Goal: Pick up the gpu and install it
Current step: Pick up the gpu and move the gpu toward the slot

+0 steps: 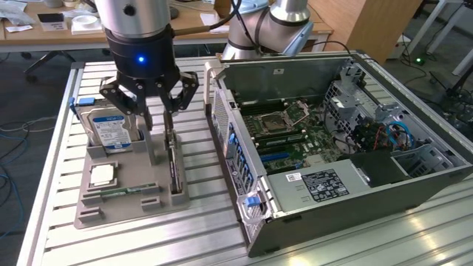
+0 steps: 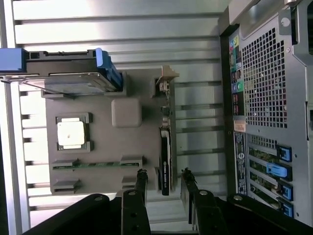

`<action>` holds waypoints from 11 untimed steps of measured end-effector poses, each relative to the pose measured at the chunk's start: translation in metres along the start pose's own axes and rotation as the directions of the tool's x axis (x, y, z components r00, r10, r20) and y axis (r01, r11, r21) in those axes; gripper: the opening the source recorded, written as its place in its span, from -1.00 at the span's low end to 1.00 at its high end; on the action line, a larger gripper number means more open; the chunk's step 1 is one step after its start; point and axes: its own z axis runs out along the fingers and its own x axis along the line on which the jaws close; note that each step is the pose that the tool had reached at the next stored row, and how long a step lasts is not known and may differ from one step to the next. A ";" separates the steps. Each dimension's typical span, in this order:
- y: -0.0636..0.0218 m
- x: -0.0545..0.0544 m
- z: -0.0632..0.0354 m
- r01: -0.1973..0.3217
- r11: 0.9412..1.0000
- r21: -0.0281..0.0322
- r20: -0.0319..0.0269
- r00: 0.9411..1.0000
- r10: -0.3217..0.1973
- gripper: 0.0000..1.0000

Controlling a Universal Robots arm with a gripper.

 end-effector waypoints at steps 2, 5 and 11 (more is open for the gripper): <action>-0.0001 0.000 0.0035 0.000 1.000 0.000 0.000 1.000 0.000 -0.17; -0.0003 0.000 0.0084 0.000 1.000 0.000 0.000 1.000 0.000 -0.17; -0.0005 0.001 0.0142 -0.001 1.000 -0.002 0.000 1.000 0.001 -0.17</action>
